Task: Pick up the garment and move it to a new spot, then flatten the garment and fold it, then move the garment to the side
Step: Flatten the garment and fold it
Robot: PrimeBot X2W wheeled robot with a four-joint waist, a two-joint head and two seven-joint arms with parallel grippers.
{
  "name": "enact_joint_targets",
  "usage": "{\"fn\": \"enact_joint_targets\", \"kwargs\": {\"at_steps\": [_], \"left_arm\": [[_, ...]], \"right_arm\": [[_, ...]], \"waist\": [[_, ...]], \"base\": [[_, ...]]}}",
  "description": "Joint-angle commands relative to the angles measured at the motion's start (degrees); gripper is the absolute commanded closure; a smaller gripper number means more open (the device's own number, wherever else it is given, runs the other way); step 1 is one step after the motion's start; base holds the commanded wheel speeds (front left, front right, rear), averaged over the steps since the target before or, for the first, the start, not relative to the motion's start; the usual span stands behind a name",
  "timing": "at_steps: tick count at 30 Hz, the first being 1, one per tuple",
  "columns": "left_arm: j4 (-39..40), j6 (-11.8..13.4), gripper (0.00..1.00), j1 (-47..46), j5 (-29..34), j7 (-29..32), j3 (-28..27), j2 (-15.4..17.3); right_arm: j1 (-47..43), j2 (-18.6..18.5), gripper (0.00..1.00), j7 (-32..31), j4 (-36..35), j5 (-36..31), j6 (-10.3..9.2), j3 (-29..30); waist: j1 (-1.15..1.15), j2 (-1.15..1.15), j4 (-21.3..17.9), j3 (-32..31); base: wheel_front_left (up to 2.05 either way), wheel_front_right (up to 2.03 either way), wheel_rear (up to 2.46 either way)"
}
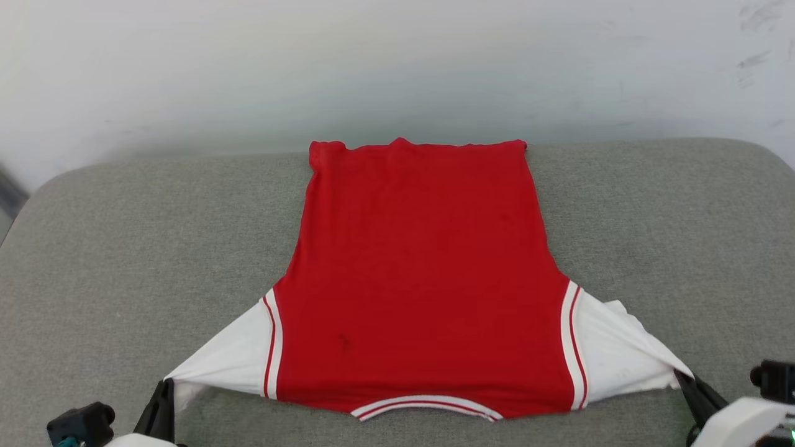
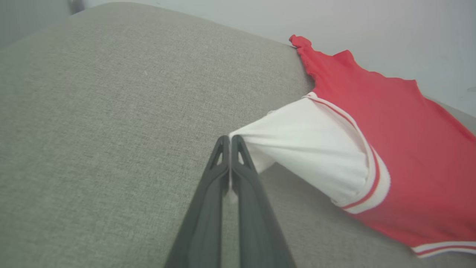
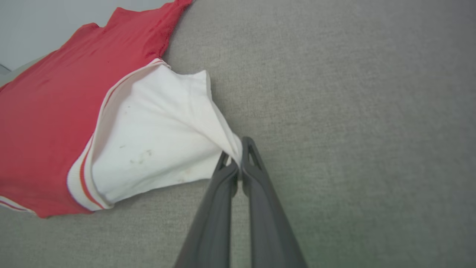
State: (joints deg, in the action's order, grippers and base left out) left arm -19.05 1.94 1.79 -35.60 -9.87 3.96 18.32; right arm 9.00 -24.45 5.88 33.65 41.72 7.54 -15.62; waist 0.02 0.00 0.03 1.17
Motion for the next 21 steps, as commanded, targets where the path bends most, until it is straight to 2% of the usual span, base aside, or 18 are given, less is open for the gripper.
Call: {"fn": "enact_joint_targets", "kwargs": {"at_steps": [1, 7, 11, 13, 14, 19, 21], "left_arm": [[3.86, 1.66, 1.0, 2.82, -0.56, 1.1, -0.8, 0.27], [15.48, 5.32, 1.0, 10.47, -0.5, 5.47, -0.3, 0.34], [19.92, 6.27, 1.0, 12.08, 0.63, 7.0, 1.15, 0.39], [21.18, 6.21, 1.0, 11.73, 1.17, 7.54, 2.39, 0.2], [21.59, 6.07, 1.0, 11.25, 1.47, 7.77, 2.93, 0.08], [22.66, 5.66, 1.0, 8.95, 2.58, 8.4, 5.29, -0.44], [23.12, 5.74, 1.0, 7.88, 3.36, 8.47, 6.27, -0.67]], "right_arm": [[-4.12, 0.42, 1.0, -1.25, -2.3, -1.21, -0.1, 2.83], [-15.42, 4.62, 1.0, -8.79, -13.08, -8.31, -0.1, 12.27], [-18.66, 8.61, 1.0, -14.43, -19.96, -12.94, -0.09, 17.22], [-18.33, 10.57, 0.26, -16.23, -22.87, -14.41, -0.07, 18.58], [-17.49, 11.0, 0.0, -16.16, -24.46, -15.29, -0.07, 18.98], [-12.94, 13.93, 0.0, -15.07, -27.36, -14.12, -0.06, 20.91], [-9.42, 13.91, 0.0, -14.06, -27.17, -14.15, -0.06, 21.33]], "waist": [[-0.02, 0.0, 0.37, 0.08], [-0.02, 0.0, 1.05, 0.76], [-0.02, 0.0, 1.79, 1.85], [-0.02, 0.0, 2.22, 2.26], [-0.02, 0.0, 2.49, 2.49], [-0.02, 0.0, 3.8, 3.24], [-0.02, 0.0, 4.45, 3.89]], "base": [[0.0, 0.0, 0.0], [0.0, 0.0, 0.0], [0.0, 0.0, 0.0], [0.0, 0.0, 0.0], [0.0, 0.0, 0.0], [0.0, 0.0, 0.0], [0.0, 0.0, 0.0]]}}
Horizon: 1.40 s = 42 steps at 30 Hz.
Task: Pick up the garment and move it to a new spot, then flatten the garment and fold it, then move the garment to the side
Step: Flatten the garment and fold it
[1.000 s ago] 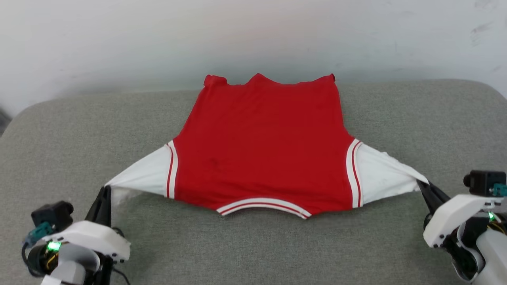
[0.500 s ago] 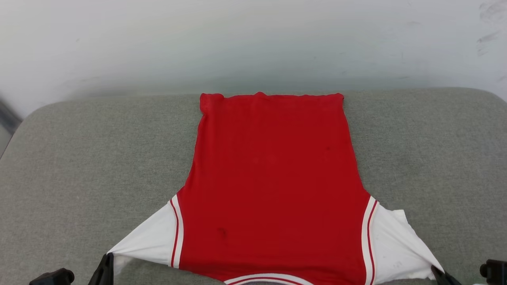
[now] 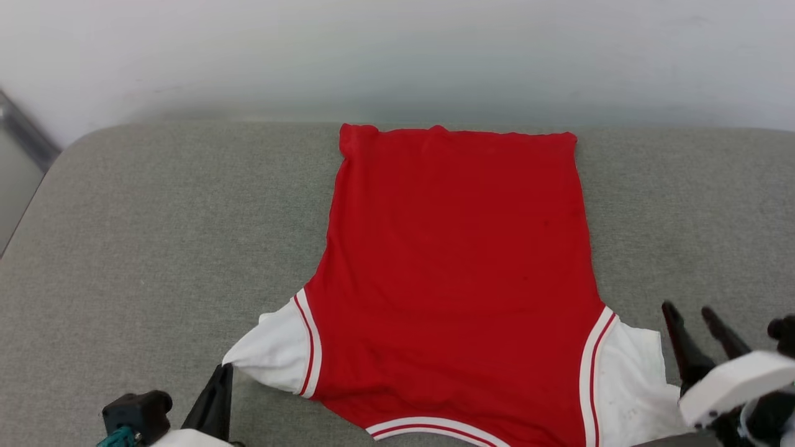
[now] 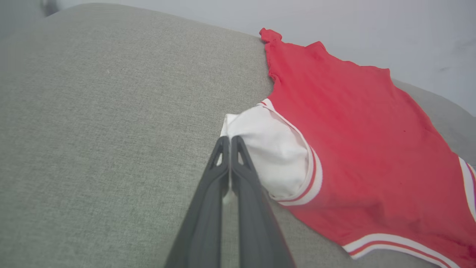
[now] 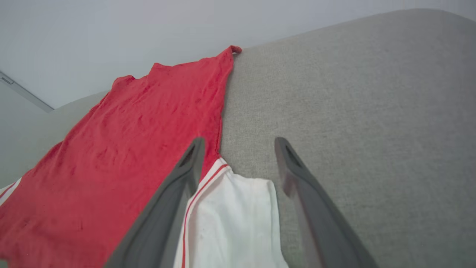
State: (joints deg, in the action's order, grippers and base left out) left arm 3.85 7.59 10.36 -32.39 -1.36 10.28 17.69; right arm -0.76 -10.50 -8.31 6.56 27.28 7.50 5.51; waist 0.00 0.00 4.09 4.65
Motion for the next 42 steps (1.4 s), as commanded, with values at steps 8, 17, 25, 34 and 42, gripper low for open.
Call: {"fn": "enact_joint_targets", "kwargs": {"at_steps": [8, 17, 25, 34, 42], "left_arm": [[2.27, -0.54, 1.0, -6.89, 3.02, -1.32, 2.98, -1.2], [2.98, -2.79, 1.0, -14.7, 4.66, -4.27, 6.76, -4.11], [3.35, -5.13, 1.0, -20.49, 5.89, -6.3, 9.31, -5.68], [2.96, -5.9, 1.0, -22.77, 5.92, -8.09, 10.42, -6.79], [1.74, -5.85, 1.0, -22.89, 5.59, -8.87, 10.72, -7.03]], "right_arm": [[21.66, -4.03, 0.0, -0.36, 10.76, 1.41, -0.02, 0.64], [47.17, -11.33, 0.0, -12.04, 27.54, 0.96, -0.02, -1.63], [64.99, -14.81, 0.0, -29.57, 38.22, -4.56, -0.02, -2.83], [69.18, -13.89, 0.0, -38.82, 44.63, -9.02, -0.03, -2.71], [66.32, -12.97, 1.0, -47.3, 48.71, -13.26, -0.04, -1.63]], "waist": [[0.0, 0.0, 4.67, 7.55], [0.0, 0.0, 10.18, 18.47], [0.0, 0.0, 14.41, 26.79], [0.0, 0.0, 16.3, 31.77], [0.0, 0.0, 16.27, 31.84]], "base": [[0.0, 0.0, 0.0], [0.0, 0.0, 0.0], [0.0, 0.0, 0.0], [0.0, 0.0, 0.0], [0.0, 0.0, 0.0]]}}
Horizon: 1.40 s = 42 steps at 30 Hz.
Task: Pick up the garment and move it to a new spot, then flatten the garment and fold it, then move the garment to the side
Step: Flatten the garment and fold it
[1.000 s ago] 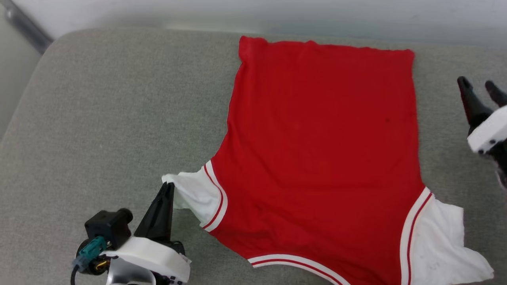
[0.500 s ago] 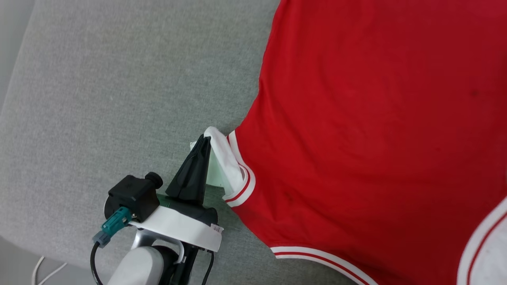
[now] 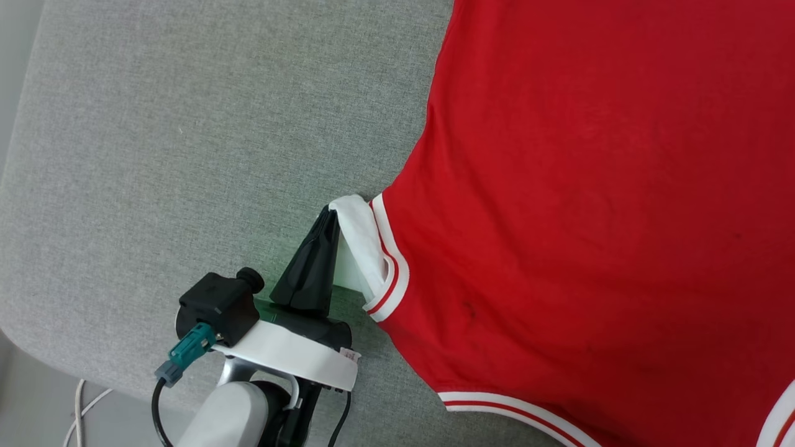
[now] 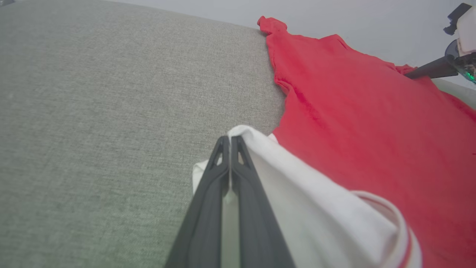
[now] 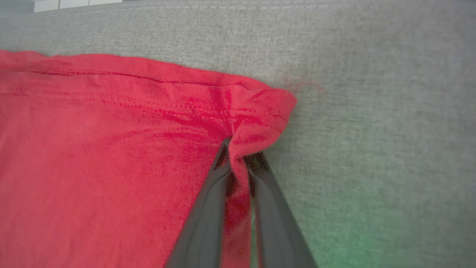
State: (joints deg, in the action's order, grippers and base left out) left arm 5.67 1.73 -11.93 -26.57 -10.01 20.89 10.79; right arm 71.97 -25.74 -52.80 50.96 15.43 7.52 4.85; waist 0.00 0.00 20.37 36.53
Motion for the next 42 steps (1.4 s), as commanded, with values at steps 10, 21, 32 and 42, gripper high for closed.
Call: {"fn": "enact_joint_targets", "kwargs": {"at_steps": [10, 21, 32, 42], "left_arm": [[-1.72, 0.83, 1.0, 0.81, -0.92, 0.1, -0.78, 0.8], [-3.56, 3.59, 1.0, 6.11, -3.07, 2.05, -5.48, 4.9], [-5.77, 5.82, 1.0, 14.62, -6.0, 2.97, -9.33, 7.47], [-7.75, 7.19, 1.0, 20.61, -7.94, 6.26, -10.52, 9.6]], "right_arm": [[-5.37, 2.46, 1.0, 1.67, -2.6, -1.54, -0.05, 0.63], [-23.98, -0.73, 1.0, 4.96, -17.81, 7.05, -0.04, -3.48], [-51.8, 0.67, 1.0, 6.22, -32.56, 11.2, -0.05, 1.11], [-75.89, 9.57, 1.0, 4.77, -45.21, 10.13, -0.04, 9.88]], "waist": [[0.0, 0.0, -2.33, -6.28], [0.0, 0.0, -8.53, -17.71], [0.0, 0.0, -14.33, -28.18], [0.0, 0.0, -17.69, -34.07]], "base": [[0.0, 0.0, 0.0], [0.0, 0.0, 0.0], [0.0, 0.0, 0.0], [0.0, 0.0, 0.0]]}}
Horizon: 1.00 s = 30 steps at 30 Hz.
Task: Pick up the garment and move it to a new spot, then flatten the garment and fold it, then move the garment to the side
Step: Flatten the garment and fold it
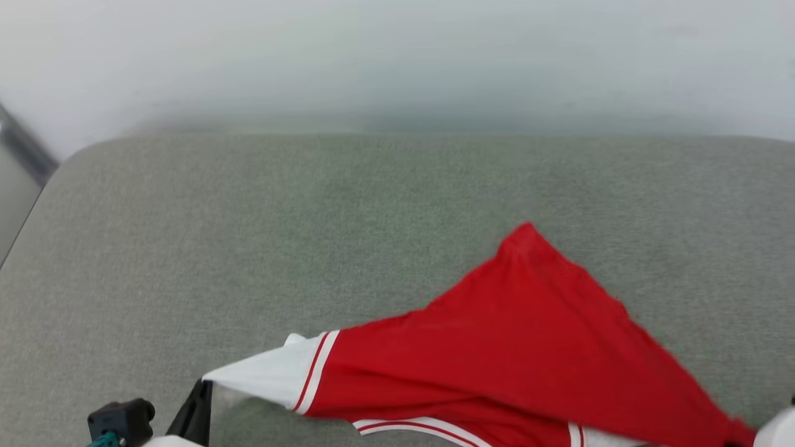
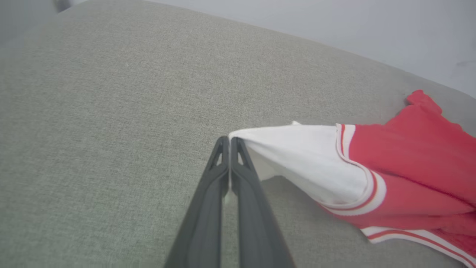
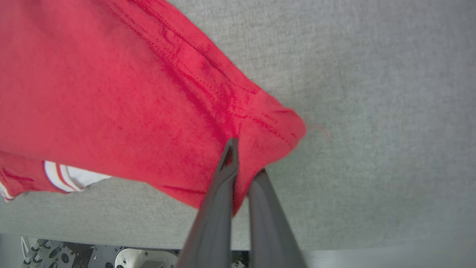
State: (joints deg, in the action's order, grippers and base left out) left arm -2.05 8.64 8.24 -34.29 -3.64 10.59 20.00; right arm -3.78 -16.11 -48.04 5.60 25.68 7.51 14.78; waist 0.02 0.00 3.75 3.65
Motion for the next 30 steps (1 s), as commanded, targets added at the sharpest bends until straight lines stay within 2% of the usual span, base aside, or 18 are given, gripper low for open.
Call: {"fn": "enact_joint_targets", "kwargs": {"at_steps": [1, 5, 7, 8, 9, 10, 11, 17, 21, 26, 30], "left_arm": [[-0.28, 0.25, 1.0, 0.88, -0.39, 0.26, -0.11, 0.41], [-1.03, -0.26, 1.0, 1.88, -1.0, 0.51, -0.03, 0.57], [-1.03, 0.02, 1.0, 2.32, -1.2, 0.32, -0.15, 0.5], [-1.01, -0.07, 1.0, 2.31, -1.23, 0.3, -0.11, 0.48], [-0.94, -0.22, 1.0, 2.27, -1.15, 0.27, 0.04, 0.48], [-0.86, -0.25, 1.0, 2.12, -1.08, 0.38, 0.26, 0.44], [-1.16, -0.56, 1.0, 1.22, -1.19, 0.47, 0.51, 0.57], [-1.19, -0.89, 1.0, -0.19, -0.85, -0.01, 0.96, 0.53], [-0.42, -0.81, 1.0, -1.37, -0.59, -0.24, 1.31, 0.34], [1.8, -0.45, 1.0, -3.65, 0.55, -0.61, 2.0, 0.12], [3.45, -0.48, 1.0, -6.32, 1.69, -1.01, 3.23, -0.51]], "right_arm": [[-2.01, 1.34, 1.0, -0.13, -0.83, -0.3, -0.04, 0.75], [-9.2, 7.52, 1.0, -0.61, -3.79, -1.21, -0.03, 3.68], [-11.5, 9.42, 1.0, -0.69, -4.56, -1.23, -0.03, 3.39], [-12.04, 9.88, 0.84, 0.01, -4.98, -1.29, -0.03, 2.91], [-12.13, 10.56, 0.02, 1.0, -5.16, -0.43, -0.03, 2.63], [-12.17, 11.0, 0.0, 2.33, -5.19, -0.19, -0.03, 2.48], [-10.8, 11.59, 0.0, 9.01, -5.46, -0.13, -0.03, 2.34], [-5.71, 12.05, 0.0, 28.89, -4.9, -0.11, -0.03, 2.87], [-0.34, 10.6, 0.0, 38.23, -1.7, -0.16, -0.03, 0.34], [9.4, 7.76, 0.0, 40.49, 5.06, 1.37, -0.03, -4.17], [17.73, 3.69, 0.0, 34.38, 10.66, 2.35, -0.03, -8.68]], "waist": [[-0.02, 0.0, -1.27, -1.57], [-0.02, 0.0, -1.61, -2.56], [-0.02, 0.0, -2.17, -2.6], [-0.02, 0.0, -2.33, -2.55], [-0.02, 0.0, -2.51, -2.44], [-0.02, 0.0, -2.64, -2.36], [-0.02, 0.0, -2.88, -2.23], [-0.02, 0.0, -2.87, -1.93], [-0.02, 0.0, -2.73, -0.92], [-0.02, 0.0, -1.93, 2.25], [-0.02, 0.0, -0.29, 5.63]], "base": [[0.0, 0.0, 0.0], [0.0, 0.0, 0.0], [0.0, 0.0, 0.0], [0.0, 0.0, 0.0], [0.0, 0.0, 0.0], [0.0, 0.0, 0.0], [0.0, 0.0, 0.0], [0.0, 0.0, 0.0], [0.0, 0.0, 0.0], [0.0, 0.0, 0.0], [0.0, 0.0, 0.0]]}}
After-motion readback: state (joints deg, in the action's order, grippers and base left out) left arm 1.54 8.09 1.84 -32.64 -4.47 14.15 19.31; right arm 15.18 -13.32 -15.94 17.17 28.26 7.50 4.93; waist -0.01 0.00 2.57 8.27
